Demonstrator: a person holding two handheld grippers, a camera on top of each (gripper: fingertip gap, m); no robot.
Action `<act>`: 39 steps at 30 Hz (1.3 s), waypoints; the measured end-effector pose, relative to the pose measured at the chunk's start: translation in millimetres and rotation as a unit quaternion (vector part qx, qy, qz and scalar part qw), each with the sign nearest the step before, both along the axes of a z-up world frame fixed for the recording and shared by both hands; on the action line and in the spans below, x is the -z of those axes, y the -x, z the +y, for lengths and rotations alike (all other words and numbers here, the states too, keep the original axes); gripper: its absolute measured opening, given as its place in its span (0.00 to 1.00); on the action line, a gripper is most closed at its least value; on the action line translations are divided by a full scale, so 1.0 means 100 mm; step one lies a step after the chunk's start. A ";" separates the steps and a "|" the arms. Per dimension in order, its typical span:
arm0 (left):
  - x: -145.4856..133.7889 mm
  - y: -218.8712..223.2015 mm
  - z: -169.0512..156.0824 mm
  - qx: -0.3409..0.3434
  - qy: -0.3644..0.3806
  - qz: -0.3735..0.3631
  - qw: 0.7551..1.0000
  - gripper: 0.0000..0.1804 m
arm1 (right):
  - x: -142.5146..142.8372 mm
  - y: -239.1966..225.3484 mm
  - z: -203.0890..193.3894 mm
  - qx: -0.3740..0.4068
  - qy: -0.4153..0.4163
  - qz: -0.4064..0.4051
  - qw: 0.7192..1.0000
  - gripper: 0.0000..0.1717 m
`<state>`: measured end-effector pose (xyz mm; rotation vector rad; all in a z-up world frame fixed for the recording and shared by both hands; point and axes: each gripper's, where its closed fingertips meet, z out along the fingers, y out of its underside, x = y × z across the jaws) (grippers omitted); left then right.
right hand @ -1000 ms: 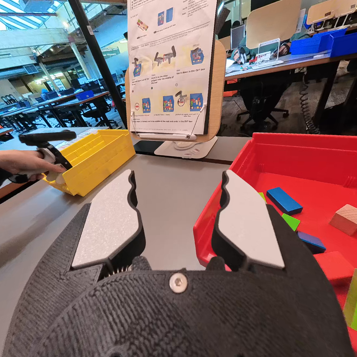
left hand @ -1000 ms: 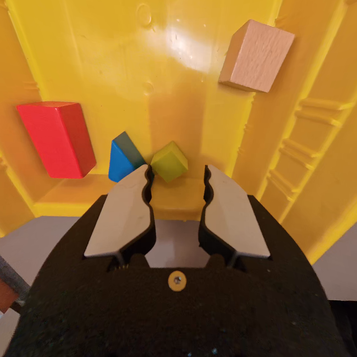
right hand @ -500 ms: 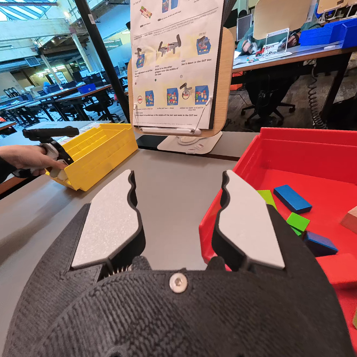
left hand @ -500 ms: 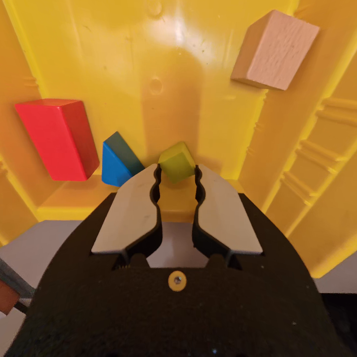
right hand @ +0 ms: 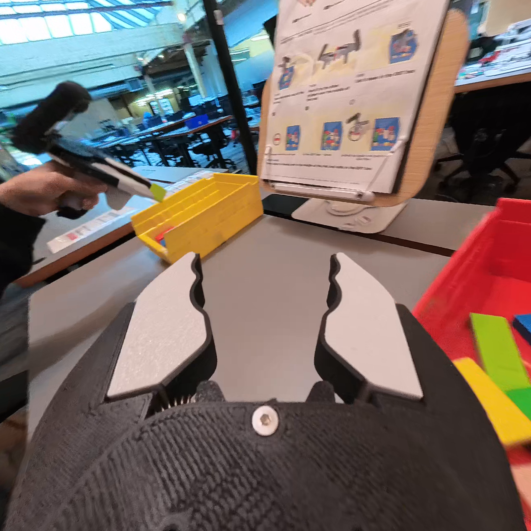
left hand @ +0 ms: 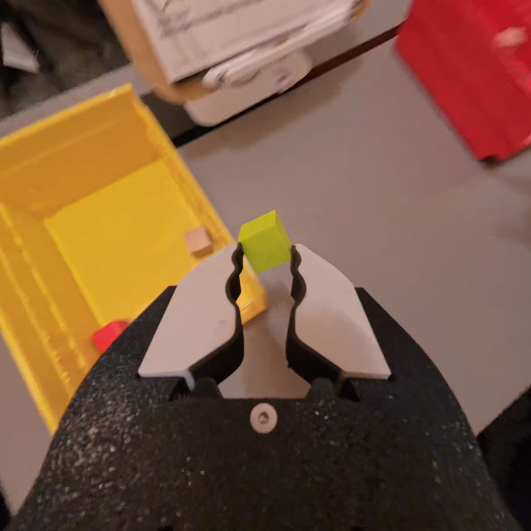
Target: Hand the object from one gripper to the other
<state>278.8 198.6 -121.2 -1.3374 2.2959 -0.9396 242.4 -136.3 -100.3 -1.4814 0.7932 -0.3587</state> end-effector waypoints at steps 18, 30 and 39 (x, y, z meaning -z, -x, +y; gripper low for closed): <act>-0.77 1.62 -2.24 0.477 0.245 -0.268 0.800 0.17 | -0.64 1.17 1.15 -0.355 -0.214 0.001 0.910 0.34; -0.69 1.60 -2.30 0.462 0.197 -0.273 0.821 0.17 | -0.57 1.26 1.17 -0.365 -0.152 -0.017 0.918 0.16; -0.58 1.34 -2.21 0.366 0.203 -0.249 0.873 0.28 | -0.53 0.67 0.59 -0.202 -0.099 -0.056 0.973 0.16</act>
